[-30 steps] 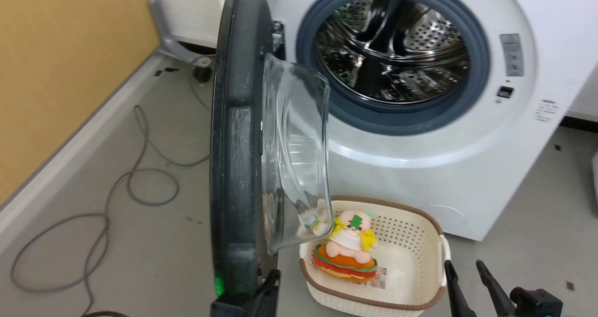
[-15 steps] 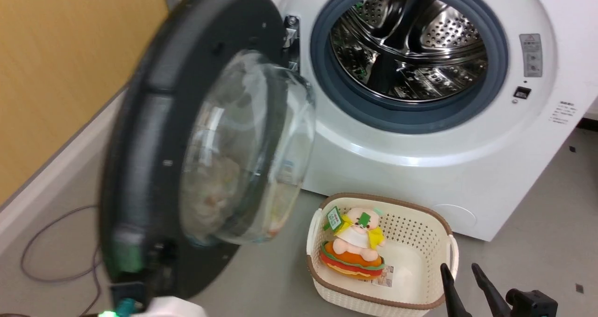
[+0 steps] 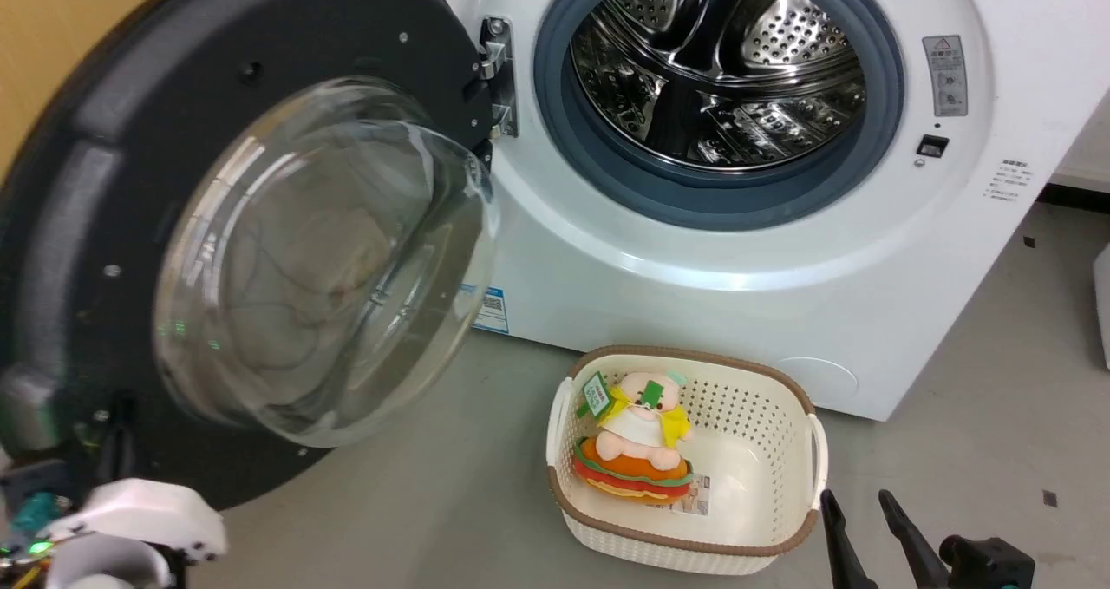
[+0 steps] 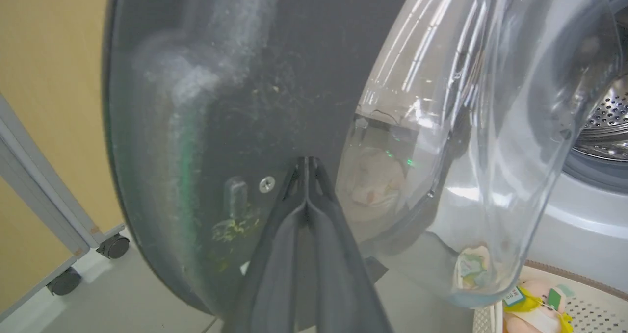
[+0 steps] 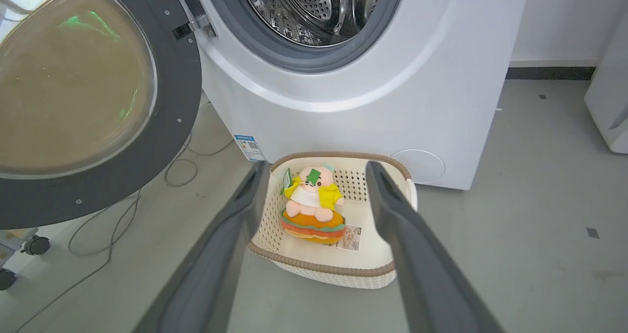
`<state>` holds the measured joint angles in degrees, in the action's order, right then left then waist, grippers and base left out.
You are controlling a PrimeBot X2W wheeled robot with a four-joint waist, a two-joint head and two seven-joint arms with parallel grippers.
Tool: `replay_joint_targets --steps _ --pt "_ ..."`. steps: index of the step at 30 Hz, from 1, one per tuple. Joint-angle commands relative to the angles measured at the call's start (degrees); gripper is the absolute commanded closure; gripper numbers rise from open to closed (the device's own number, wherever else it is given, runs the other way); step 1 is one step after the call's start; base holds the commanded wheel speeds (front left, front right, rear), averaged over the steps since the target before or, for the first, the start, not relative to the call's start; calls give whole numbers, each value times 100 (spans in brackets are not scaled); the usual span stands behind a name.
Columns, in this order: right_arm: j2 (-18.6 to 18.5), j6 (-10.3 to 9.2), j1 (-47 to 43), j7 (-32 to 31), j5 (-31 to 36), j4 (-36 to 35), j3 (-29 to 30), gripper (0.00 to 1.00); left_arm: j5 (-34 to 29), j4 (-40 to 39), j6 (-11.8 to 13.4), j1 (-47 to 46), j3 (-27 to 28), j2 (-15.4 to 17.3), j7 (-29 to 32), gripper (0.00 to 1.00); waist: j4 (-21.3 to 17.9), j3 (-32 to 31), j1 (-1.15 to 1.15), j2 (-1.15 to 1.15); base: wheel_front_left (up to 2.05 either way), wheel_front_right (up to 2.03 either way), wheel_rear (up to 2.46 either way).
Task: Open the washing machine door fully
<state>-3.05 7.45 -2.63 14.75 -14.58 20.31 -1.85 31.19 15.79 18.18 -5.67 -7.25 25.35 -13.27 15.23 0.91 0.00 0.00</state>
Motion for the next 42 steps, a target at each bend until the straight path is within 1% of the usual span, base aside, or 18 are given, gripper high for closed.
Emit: replay_joint_targets --steps 1,6,7,8,13,15,18,21,27,31,32,33,34,35,36,42 --pt "17 3 121 25 36 16 4 0 16 56 -20 -103 57 59 -50 100 -25 11 0 0 0 0 0" --pt "17 3 158 25 58 25 -2 0 98 763 -277 -500 289 218 -125 100 -117 68 0 0 0 0 0" --pt "17 3 177 25 66 34 -6 0 101 1042 -370 -662 361 270 -144 100 -151 86 0 0 0 0 0" --pt "17 3 177 25 66 34 -6 0 101 1042 -370 -662 361 270 -144 100 -151 86 0 0 0 0 0" --pt "17 3 188 25 74 58 3 0 45 1541 -532 -908 525 312 -168 100 -227 63 0 0 0 0 0" --pt "17 3 178 25 70 74 8 0 -26 1575 -559 -907 629 287 -170 100 -249 34 0 0 0 0 0" --pt "17 3 158 25 55 87 15 0 -165 1472 -561 -756 801 176 -171 100 -271 -17 0 0 0 0 0" --pt "17 3 128 25 33 85 17 0 -322 1205 -539 -491 969 0 -172 100 -279 -60 0 0 0 0 0" --pt "17 3 97 25 57 50 26 0 -662 361 -490 232 1153 -437 -172 100 -268 -140 0 0 0 0 0" --pt "17 3 83 25 96 17 36 0 -878 -238 -459 753 1090 -753 -173 100 -251 -189 0 0 0 0 0" --pt "17 3 79 25 108 11 32 0 -921 -364 -459 874 1042 -833 -173 87 -247 -202 0 0 0 0 0" --pt "17 3 72 25 115 6 38 0 -967 -479 -460 976 985 -903 -173 65 -235 -217 0 0 0 0 0" --pt "17 3 64 25 123 3 43 0 -1013 -553 -479 1057 919 -939 -173 25 -225 -232 0 0 0 0 0" --pt "17 3 60 25 138 0 39 0 -1023 -607 -515 1122 842 -990 -173 4 -221 -244 0 0 0 0 0" --pt "17 3 58 25 147 -15 31 0 -1038 -670 -544 1172 760 -1048 -173 0 -214 -259 0 0 0 0 0" --pt "17 3 44 25 172 -154 -31 0 -1255 -926 -606 1282 234 -1300 -169 0 -307 -360 0 0 0 0 0"
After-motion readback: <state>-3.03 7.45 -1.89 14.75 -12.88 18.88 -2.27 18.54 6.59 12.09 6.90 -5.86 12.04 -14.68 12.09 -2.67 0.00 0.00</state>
